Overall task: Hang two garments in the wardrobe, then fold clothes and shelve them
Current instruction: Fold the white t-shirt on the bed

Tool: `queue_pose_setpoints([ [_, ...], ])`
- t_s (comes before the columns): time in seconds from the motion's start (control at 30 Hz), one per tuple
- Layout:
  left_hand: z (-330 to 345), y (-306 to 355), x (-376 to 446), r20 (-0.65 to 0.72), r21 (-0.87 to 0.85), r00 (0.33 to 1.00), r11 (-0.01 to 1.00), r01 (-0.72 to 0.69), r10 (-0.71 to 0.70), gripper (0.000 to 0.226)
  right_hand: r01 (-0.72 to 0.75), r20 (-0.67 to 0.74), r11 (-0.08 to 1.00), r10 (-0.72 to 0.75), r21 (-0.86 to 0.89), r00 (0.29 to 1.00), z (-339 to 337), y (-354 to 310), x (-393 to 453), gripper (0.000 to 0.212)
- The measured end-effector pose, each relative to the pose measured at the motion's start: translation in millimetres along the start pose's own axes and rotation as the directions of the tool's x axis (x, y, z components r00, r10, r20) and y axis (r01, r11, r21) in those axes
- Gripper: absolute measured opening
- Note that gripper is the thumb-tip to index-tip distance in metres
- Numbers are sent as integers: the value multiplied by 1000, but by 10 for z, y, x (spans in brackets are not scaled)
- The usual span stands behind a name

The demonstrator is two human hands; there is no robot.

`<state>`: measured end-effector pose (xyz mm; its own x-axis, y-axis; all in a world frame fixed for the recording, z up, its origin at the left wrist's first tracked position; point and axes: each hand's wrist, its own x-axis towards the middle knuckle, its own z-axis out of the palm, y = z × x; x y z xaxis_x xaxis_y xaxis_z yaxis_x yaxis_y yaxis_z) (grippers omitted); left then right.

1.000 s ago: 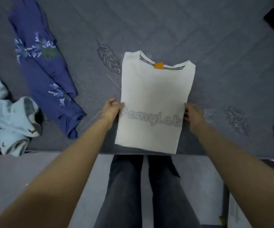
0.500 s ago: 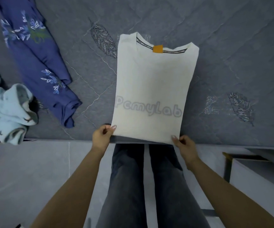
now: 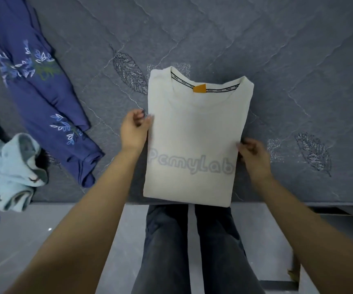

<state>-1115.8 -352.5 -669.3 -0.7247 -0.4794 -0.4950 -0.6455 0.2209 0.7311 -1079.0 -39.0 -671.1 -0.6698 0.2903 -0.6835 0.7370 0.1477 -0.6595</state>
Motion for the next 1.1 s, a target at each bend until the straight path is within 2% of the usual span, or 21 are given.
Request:
queue_pose_setpoints([
  [0.07,193,281,335,-18,2,999,999,-42,42,31,69,-39,997,-68,36,997,127,-340,296,34],
  [0.17,402,574,673,-68,20,998,1000,-2,3,15,127,-104,988,-118,82,987,296,-747,654,33],
  [0.27,491,682,777,-96,45,995,999,-3,7,27,131,-148,989,-121,62,982,383,-925,850,26],
  [0.33,466,739,734,-47,36,998,998,-44,45,24,135,-176,989,-123,59,977,398,-943,882,18],
  [0.4,371,836,659,72,-14,992,995,-101,101,22,142,-195,986,-124,83,973,367,-933,846,15],
  [0.47,247,938,613,288,-141,948,985,-96,134,25,152,-194,981,-126,122,973,286,-913,793,17],
  [0.53,169,1011,617,508,-271,856,961,60,89,21,150,-146,974,-127,167,981,182,-907,776,17],
  [0.57,165,1022,630,564,-297,825,941,164,34,20,135,-99,973,-118,187,988,138,-926,776,17],
  [0.6,191,1011,657,566,-296,823,924,242,-35,20,107,-49,974,-99,198,994,109,-947,794,18],
  [0.63,240,988,689,512,-264,852,924,276,-108,22,71,-8,979,-71,193,997,98,-970,827,20],
  [0.7,356,902,779,288,-115,938,965,235,-194,28,2,27,987,-6,160,1000,104,-988,925,23],
  [0.77,449,796,875,94,-43,983,985,165,-160,29,-36,9,988,35,151,999,144,-987,1028,20],
  [0.83,484,725,915,4,-54,997,995,82,-82,25,5,-68,994,2,107,998,198,-980,1092,16],
  [0.9,456,686,900,-49,-65,999,998,12,-15,18,63,-193,997,-54,41,980,241,-960,1062,22],
  [0.93,427,669,872,-58,-88,998,996,17,-23,16,66,-242,996,-51,56,969,249,-929,1015,27],
  [1.0,366,582,808,-8,-117,992,986,122,-124,24,8,-260,987,34,161,965,234,-819,892,34],
  [1.07,293,476,728,163,-46,949,958,281,-271,31,-90,-168,963,135,254,977,178,-684,788,35],
  [1.1,259,434,682,293,-32,898,935,352,-328,30,-132,-83,947,163,294,983,143,-632,766,33],
])
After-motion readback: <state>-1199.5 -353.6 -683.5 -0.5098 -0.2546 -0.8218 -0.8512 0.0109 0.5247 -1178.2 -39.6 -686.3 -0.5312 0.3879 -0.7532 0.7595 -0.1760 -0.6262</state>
